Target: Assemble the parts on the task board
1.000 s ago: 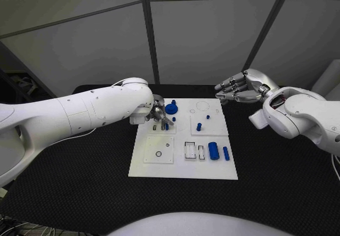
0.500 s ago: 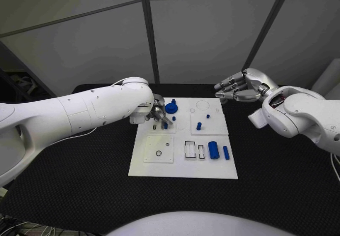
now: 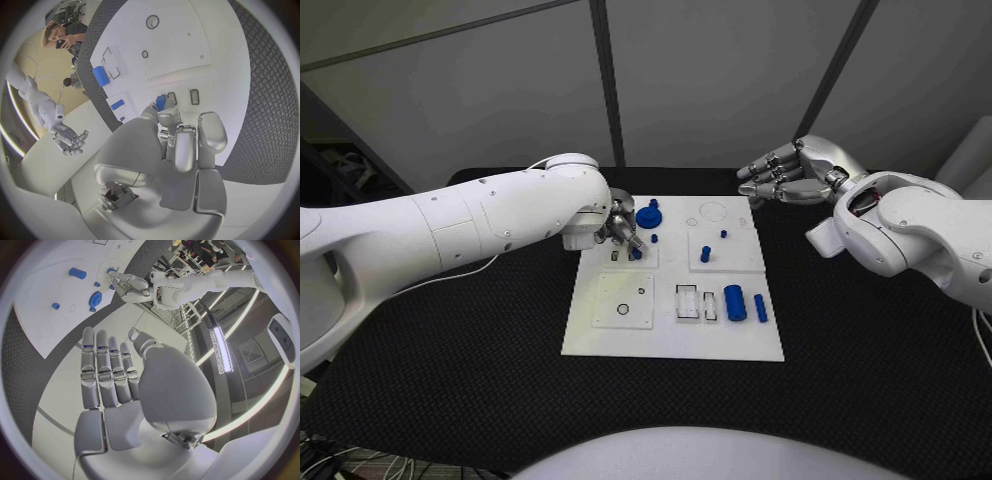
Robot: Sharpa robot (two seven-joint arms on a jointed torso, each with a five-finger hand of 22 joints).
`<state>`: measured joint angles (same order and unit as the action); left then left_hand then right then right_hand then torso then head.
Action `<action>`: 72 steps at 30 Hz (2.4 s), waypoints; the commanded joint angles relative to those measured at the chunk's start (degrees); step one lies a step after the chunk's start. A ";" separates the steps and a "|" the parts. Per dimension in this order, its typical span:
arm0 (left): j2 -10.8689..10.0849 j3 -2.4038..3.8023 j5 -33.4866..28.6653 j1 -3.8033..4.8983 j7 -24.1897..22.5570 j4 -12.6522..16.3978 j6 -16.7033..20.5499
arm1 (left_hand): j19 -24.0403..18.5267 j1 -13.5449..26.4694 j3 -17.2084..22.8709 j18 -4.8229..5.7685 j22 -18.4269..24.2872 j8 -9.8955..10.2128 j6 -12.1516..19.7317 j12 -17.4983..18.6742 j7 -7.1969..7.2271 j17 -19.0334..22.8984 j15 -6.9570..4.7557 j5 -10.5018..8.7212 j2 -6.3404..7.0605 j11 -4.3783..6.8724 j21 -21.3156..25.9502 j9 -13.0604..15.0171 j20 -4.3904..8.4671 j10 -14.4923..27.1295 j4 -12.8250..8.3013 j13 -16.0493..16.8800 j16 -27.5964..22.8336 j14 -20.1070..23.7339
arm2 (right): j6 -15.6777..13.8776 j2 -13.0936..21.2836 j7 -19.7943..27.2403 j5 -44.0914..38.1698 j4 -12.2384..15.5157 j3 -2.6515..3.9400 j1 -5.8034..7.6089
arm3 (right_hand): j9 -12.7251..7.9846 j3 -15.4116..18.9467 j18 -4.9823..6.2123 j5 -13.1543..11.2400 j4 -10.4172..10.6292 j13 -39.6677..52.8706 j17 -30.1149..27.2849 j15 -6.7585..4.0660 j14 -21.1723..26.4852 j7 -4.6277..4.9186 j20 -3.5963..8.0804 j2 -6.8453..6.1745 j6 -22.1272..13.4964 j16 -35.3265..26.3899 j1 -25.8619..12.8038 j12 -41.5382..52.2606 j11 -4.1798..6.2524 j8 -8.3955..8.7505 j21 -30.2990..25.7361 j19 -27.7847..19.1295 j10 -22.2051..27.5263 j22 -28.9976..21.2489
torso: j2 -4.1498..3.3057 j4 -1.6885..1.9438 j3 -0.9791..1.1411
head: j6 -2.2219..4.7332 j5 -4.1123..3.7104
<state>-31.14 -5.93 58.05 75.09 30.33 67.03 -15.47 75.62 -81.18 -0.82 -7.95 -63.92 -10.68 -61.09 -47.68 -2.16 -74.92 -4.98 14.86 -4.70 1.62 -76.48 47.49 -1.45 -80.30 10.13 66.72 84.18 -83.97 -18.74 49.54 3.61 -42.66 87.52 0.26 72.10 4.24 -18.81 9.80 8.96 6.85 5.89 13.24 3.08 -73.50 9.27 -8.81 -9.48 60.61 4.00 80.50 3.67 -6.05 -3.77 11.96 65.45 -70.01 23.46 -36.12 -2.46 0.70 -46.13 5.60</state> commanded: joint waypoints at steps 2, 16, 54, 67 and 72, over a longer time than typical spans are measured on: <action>-0.86 0.00 -2.13 -0.01 -0.34 1.15 1.39 | 0.21 -2.17 4.75 2.71 -0.33 -0.26 -0.02 0.02 -0.02 -8.30 -0.15 0.37 -1.44 0.26 -0.27 1.02 0.16 -1.04 -4.89 0.37 0.46 -4.36 | -0.12 -0.08 0.24 -0.11 -0.13 0.05 0.12 | -0.08 0.32 0.39 0.26 -0.17 -0.17 -0.18 0.41 0.00 0.19 -0.27 -0.15 -0.32 -0.41 -0.88 -0.19 -0.30 0.15 -0.48 0.10 0.37 -0.21 | -0.02 0.08 -0.02 | -0.05 -0.09; -4.74 0.10 -5.28 -0.07 0.20 5.81 8.71 | 0.60 -0.41 8.35 2.87 -1.52 -0.16 -0.29 -0.65 -0.02 -9.22 -0.11 0.39 -0.74 0.27 -0.80 3.98 0.05 -2.23 -7.82 1.95 1.17 -4.60 | 0.01 -0.25 0.70 -0.08 -0.73 0.04 0.11 | -0.12 0.48 0.39 0.27 0.01 -0.41 -0.47 0.58 0.22 0.31 -0.43 -0.11 -0.57 -0.45 -1.38 -0.18 -0.43 0.14 -1.00 0.15 0.64 -0.65 | -0.01 0.36 0.02 | 0.27 0.87; -6.18 0.10 2.76 -2.90 2.23 9.49 16.41 | 1.62 4.32 14.22 3.25 -4.11 0.82 -1.17 -4.47 0.20 -10.08 -0.36 1.62 0.97 0.52 -2.08 7.73 0.28 -4.13 -11.94 6.04 1.94 -4.85 | 0.16 -0.55 0.99 -0.05 -1.25 0.03 0.10 | -0.12 0.56 0.41 0.27 0.16 -0.52 -0.63 0.62 0.27 0.32 -0.51 0.04 -0.64 -0.43 -1.68 -0.14 -0.46 0.11 -1.30 0.25 0.69 -0.92 | -0.17 0.59 0.08 | -0.48 1.39; -6.18 0.10 3.87 -2.91 2.90 9.48 13.33 | 1.52 5.31 15.85 3.24 -4.21 1.20 -1.32 -4.15 0.14 -10.16 -0.33 2.36 1.44 0.48 -2.07 8.51 0.26 -4.23 -13.19 6.40 2.02 -4.86 | 0.39 -0.65 0.89 -0.05 -1.36 0.03 0.09 | -0.11 0.57 0.41 0.27 0.18 -0.54 -0.65 0.62 0.27 0.32 -0.52 0.06 -0.64 -0.42 -1.72 -0.14 -0.46 0.11 -1.34 0.27 0.69 -0.96 | -0.20 0.60 0.07 | -0.78 1.41; -6.04 0.11 4.12 -2.91 2.90 9.51 12.67 | 1.49 5.70 16.47 3.24 -4.26 1.34 -1.43 -4.03 0.12 -10.18 -0.31 2.76 1.70 0.46 -2.06 8.79 0.25 -4.28 -13.70 6.53 2.04 -4.87 | 0.50 -0.71 0.88 -0.05 -1.40 0.03 0.09 | -0.11 0.57 0.41 0.27 0.18 -0.54 -0.65 0.62 0.27 0.32 -0.52 0.06 -0.64 -0.42 -1.72 -0.14 -0.46 0.11 -1.34 0.27 0.69 -0.96 | -0.22 0.56 0.07 | -0.89 1.44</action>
<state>-37.24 -5.80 61.12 72.15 32.58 76.48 -1.20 76.87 -75.97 3.81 -7.97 -68.13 -9.53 -62.15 -52.03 -1.93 -74.91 -4.87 17.30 -3.01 2.19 -78.35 56.34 -1.03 -83.57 7.90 73.17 85.88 -84.04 -18.61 48.88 3.93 -42.66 86.09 0.24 72.08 4.20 -18.51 9.79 8.96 6.87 5.41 12.64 3.28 -73.29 9.47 -9.01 -9.55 60.41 3.81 79.38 3.67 -6.45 -3.77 10.81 65.65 -69.60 22.59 -36.33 -1.88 0.76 -46.98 7.02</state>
